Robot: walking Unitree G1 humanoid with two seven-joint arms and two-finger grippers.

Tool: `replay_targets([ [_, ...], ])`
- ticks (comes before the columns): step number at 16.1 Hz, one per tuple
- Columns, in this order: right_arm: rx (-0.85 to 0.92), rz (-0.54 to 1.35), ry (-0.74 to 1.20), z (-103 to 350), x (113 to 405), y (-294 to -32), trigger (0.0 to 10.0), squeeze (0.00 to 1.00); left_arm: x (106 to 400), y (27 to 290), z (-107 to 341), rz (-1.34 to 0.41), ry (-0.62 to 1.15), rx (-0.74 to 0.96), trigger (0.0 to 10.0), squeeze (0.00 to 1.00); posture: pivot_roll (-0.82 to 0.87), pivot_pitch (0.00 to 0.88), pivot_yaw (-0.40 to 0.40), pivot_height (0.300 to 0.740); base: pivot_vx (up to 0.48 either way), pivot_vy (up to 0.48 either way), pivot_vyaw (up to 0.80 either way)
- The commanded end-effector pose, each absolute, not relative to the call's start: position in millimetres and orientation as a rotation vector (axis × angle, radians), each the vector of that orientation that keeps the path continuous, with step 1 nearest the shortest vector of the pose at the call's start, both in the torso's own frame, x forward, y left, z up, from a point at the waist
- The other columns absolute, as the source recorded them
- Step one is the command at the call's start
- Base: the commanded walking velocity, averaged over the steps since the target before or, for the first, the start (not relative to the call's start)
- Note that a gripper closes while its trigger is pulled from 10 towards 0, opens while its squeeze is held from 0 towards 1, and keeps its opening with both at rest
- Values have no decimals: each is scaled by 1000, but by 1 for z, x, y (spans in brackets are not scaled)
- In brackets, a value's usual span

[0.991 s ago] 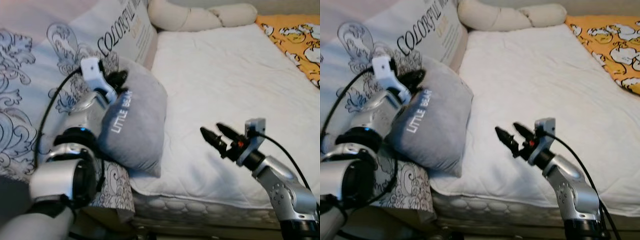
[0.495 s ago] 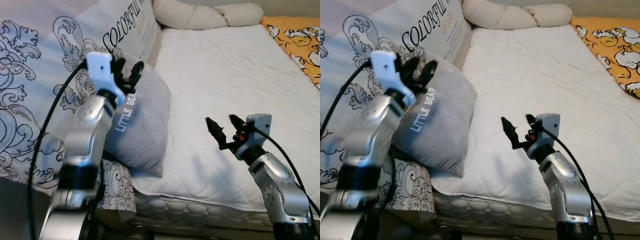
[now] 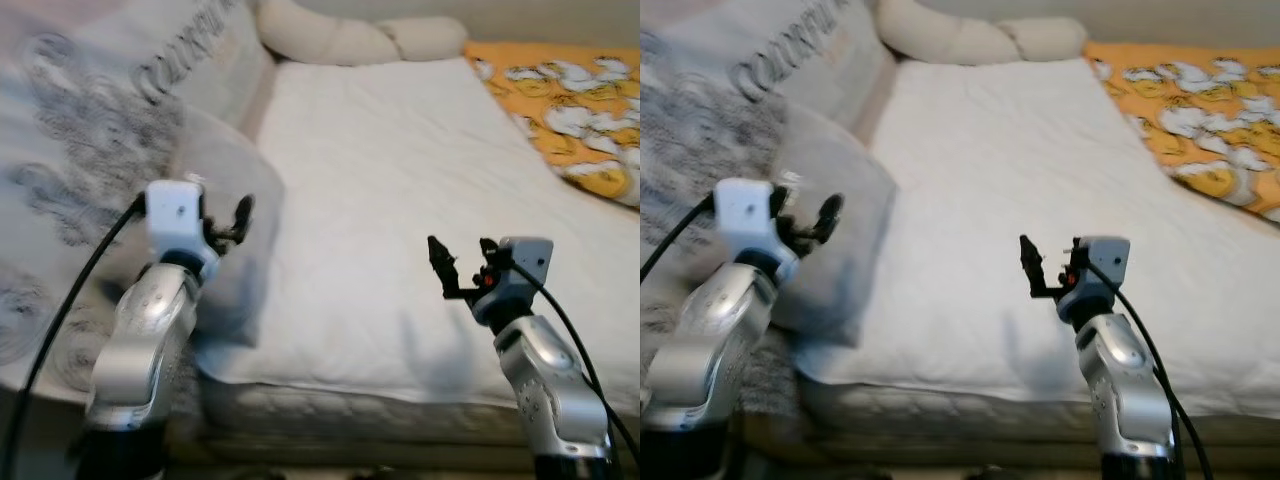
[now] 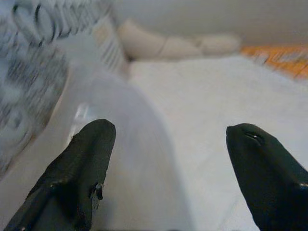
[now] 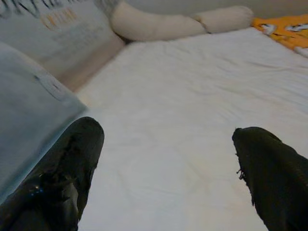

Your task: Clean up the room

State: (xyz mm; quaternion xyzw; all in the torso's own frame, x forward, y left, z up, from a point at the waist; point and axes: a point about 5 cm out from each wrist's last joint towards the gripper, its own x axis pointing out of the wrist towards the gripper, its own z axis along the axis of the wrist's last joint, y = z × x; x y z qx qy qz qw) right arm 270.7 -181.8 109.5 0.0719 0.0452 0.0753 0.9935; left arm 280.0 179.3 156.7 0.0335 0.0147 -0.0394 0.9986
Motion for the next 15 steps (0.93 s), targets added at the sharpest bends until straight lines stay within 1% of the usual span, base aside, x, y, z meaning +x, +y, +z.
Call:
replay_targets([
  [1,117,177,60,118,277,-167,10000,1000,274,189,140,-15,99,115,10000,941,-24,0,30,740,0,-480,0],
  [6,92,148,67,113,280,-170,10000,1000,269,181,123,-39,146,118,10000,945,-3,0,26,740,0,-480,0],
  [10,76,128,105,106,281,-172,10000,1000,271,176,120,-41,152,125,10000,945,-29,0,36,740,0,-480,0],
  [15,71,90,146,101,284,-176,10000,1000,274,178,118,-34,156,137,10000,941,-26,0,28,740,0,-480,0],
])
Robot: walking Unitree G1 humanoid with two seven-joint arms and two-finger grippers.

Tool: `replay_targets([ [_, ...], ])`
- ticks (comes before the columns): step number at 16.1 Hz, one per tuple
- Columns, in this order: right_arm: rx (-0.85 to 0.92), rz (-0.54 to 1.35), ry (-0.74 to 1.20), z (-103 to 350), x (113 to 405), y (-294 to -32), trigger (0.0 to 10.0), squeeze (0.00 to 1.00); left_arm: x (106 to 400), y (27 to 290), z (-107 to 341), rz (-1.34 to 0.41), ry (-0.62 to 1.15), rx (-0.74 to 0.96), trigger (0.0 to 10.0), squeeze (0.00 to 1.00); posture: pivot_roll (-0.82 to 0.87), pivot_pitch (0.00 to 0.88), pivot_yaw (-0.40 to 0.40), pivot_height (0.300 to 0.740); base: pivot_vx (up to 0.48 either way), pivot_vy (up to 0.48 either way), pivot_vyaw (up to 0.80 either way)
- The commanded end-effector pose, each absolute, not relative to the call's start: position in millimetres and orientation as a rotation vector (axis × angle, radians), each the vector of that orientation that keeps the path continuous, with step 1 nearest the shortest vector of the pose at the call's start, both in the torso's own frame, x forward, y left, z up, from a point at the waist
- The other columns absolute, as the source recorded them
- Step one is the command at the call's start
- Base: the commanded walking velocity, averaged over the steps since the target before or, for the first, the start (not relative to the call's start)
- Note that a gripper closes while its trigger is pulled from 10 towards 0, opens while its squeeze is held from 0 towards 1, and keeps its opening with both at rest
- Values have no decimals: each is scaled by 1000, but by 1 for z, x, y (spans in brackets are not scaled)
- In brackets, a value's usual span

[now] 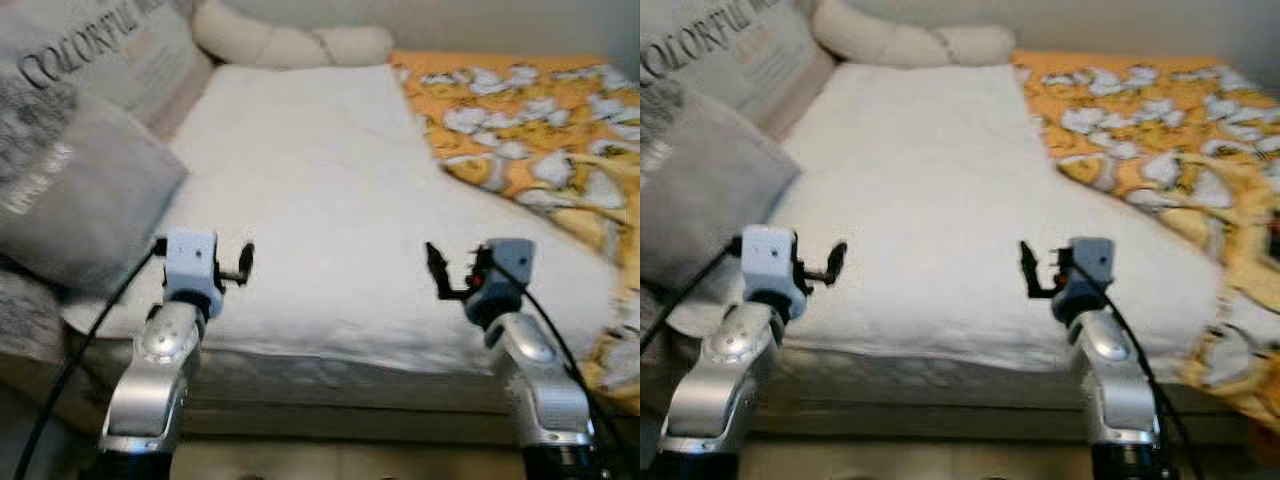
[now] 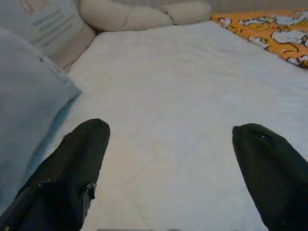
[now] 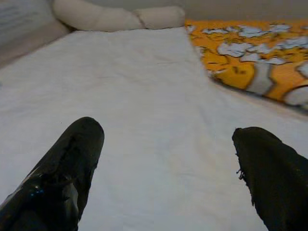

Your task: Clean up the room

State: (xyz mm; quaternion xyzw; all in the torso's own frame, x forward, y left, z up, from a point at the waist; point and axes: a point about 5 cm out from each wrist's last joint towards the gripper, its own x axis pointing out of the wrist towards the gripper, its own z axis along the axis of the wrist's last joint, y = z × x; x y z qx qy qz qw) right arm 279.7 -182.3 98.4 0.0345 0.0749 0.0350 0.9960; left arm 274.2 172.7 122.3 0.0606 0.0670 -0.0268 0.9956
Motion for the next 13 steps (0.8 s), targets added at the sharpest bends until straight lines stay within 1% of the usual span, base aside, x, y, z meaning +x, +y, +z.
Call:
replay_targets([
  [1,78,82,146,100,284,-177,10000,1000,274,179,118,-30,156,137,10000,945,-17,0,29,740,0,-480,0],
  [2,79,77,149,98,285,-179,10000,1000,274,179,117,-26,161,137,10000,945,-6,0,29,740,0,-480,425],
  [7,61,82,165,95,287,-177,10000,1000,278,185,119,-15,159,146,10000,941,-24,0,51,740,0,-480,726],
  [10,51,52,160,96,292,-184,10000,1000,280,182,119,-18,158,142,10000,945,-30,0,60,740,0,-480,0],
  [13,48,65,158,97,294,-182,10000,1000,282,179,118,-27,158,148,10000,945,-31,0,56,740,0,-480,0],
])
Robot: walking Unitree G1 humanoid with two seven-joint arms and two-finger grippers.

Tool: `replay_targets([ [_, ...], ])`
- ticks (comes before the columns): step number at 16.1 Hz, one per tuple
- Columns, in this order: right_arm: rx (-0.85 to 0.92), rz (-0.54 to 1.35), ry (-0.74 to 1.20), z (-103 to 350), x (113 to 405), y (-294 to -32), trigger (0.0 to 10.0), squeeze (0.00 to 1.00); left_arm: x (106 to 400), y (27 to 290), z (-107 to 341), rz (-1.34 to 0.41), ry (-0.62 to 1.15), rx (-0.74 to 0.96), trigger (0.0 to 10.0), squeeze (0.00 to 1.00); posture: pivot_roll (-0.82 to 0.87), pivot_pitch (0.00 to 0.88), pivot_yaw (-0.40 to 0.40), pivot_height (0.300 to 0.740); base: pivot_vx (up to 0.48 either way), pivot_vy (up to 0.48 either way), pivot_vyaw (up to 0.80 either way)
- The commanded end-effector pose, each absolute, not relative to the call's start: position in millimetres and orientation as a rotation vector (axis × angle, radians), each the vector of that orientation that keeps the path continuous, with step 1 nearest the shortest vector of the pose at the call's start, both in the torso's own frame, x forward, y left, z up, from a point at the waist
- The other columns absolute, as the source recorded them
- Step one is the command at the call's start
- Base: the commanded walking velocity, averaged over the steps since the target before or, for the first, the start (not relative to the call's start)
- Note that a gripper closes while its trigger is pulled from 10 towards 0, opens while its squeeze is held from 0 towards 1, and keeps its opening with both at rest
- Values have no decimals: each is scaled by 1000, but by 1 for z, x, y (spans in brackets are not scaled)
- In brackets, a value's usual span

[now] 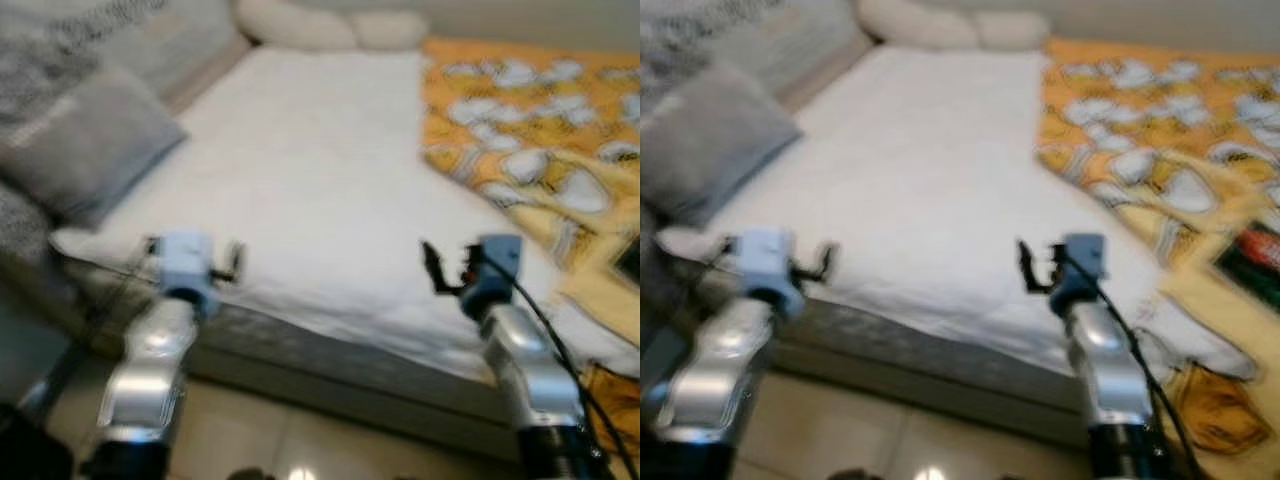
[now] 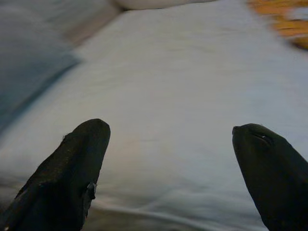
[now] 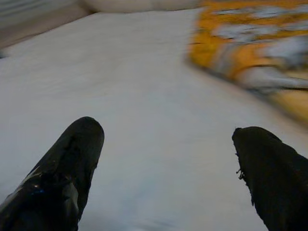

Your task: Clean up the room

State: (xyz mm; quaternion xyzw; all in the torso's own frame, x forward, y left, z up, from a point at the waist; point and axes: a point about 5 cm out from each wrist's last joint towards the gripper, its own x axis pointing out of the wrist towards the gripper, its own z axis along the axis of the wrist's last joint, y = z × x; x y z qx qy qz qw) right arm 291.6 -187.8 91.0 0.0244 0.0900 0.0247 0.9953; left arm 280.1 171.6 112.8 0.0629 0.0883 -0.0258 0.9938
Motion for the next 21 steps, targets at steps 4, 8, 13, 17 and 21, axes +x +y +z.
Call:
replay_targets([
  [4,42,80,168,95,294,-179,10000,1000,282,180,117,-23,160,144,10000,945,-32,0,55,740,0,-480,0],
  [8,40,98,174,93,294,-178,10000,1000,281,180,115,-22,164,144,10000,945,-30,0,55,740,0,-480,294],
  [13,40,107,182,92,293,-176,10000,1000,281,180,115,-22,166,143,10000,949,-31,0,55,740,0,-480,771],
  [17,40,94,184,92,293,-177,10000,1000,282,180,115,-27,166,142,10000,949,-31,0,55,740,0,-480,469],
  [21,38,102,187,91,294,-176,10000,1000,282,179,114,-30,166,140,10000,945,-30,0,55,740,0,-480,0],
])
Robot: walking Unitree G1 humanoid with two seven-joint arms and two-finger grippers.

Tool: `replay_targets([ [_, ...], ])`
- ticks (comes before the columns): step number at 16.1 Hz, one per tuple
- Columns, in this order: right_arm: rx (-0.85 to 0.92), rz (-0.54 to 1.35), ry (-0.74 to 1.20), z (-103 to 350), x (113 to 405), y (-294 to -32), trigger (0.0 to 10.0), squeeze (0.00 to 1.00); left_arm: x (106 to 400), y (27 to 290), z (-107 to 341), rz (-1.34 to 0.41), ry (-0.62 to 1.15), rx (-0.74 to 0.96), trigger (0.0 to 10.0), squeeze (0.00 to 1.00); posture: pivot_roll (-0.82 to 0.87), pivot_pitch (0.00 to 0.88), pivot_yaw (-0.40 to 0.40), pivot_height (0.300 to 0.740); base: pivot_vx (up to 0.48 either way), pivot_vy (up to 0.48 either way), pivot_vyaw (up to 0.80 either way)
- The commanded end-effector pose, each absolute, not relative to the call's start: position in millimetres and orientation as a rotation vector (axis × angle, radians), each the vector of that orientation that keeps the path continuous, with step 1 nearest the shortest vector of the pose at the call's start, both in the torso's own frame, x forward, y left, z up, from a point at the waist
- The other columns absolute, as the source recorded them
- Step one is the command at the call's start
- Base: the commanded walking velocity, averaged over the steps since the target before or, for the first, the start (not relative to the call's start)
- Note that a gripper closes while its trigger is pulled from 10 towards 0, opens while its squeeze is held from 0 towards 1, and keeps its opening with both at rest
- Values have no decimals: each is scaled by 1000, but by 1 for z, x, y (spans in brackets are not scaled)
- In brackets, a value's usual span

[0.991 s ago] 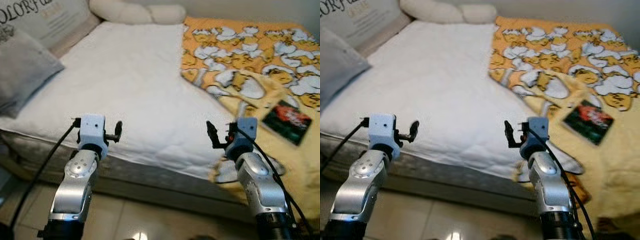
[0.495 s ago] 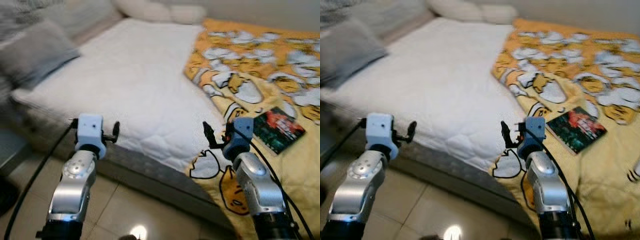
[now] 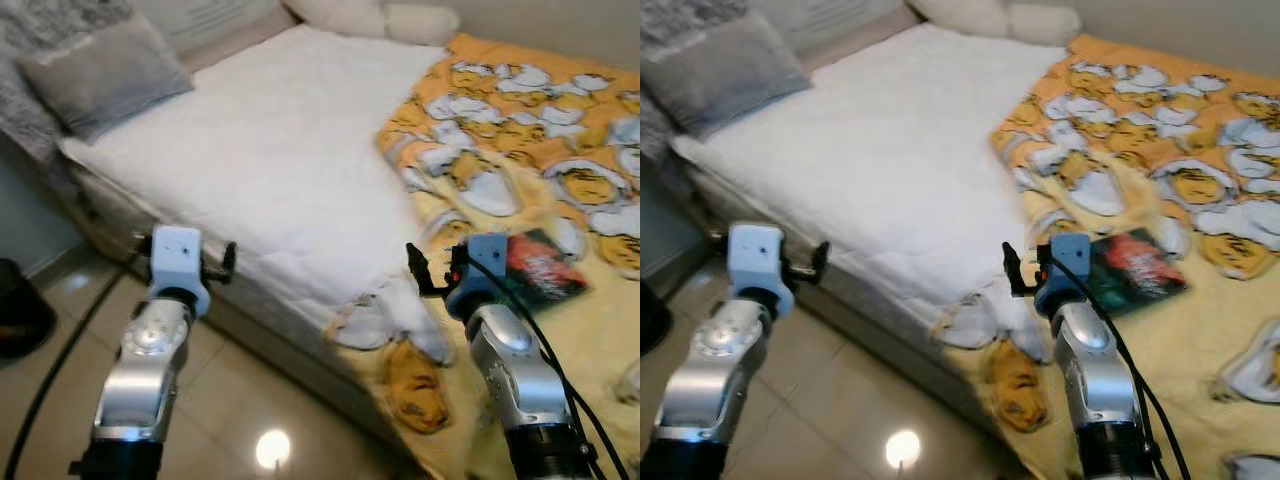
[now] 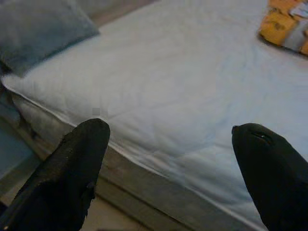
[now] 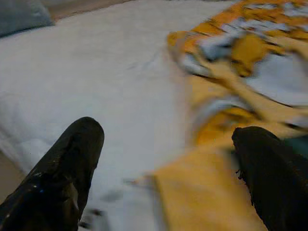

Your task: Clean up the room

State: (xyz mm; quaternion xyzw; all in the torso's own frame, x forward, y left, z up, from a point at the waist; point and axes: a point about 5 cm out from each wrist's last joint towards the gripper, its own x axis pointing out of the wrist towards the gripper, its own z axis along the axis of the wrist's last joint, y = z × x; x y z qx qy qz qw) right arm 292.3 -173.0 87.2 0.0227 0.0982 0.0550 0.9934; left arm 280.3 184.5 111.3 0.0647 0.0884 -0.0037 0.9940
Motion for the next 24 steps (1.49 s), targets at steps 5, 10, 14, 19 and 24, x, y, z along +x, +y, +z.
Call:
replay_targets([
  [5,45,132,191,90,293,-172,10000,1000,282,179,113,-33,170,138,10000,949,-28,0,54,740,0,-480,0],
  [10,62,228,200,91,289,-163,10000,1000,281,179,114,-41,167,147,10000,945,-22,0,49,740,0,-480,784],
  [14,129,291,210,91,274,-163,10000,1000,267,182,114,-89,174,145,10000,925,-9,0,31,740,0,-120,0],
  [19,268,266,237,84,259,-170,10000,1000,253,181,103,-163,214,203,10000,914,-17,0,40,740,0,0,0],
  [24,257,235,290,81,261,-169,10000,1000,254,185,102,-158,231,208,10000,796,-25,0,47,740,0,0,0],
])
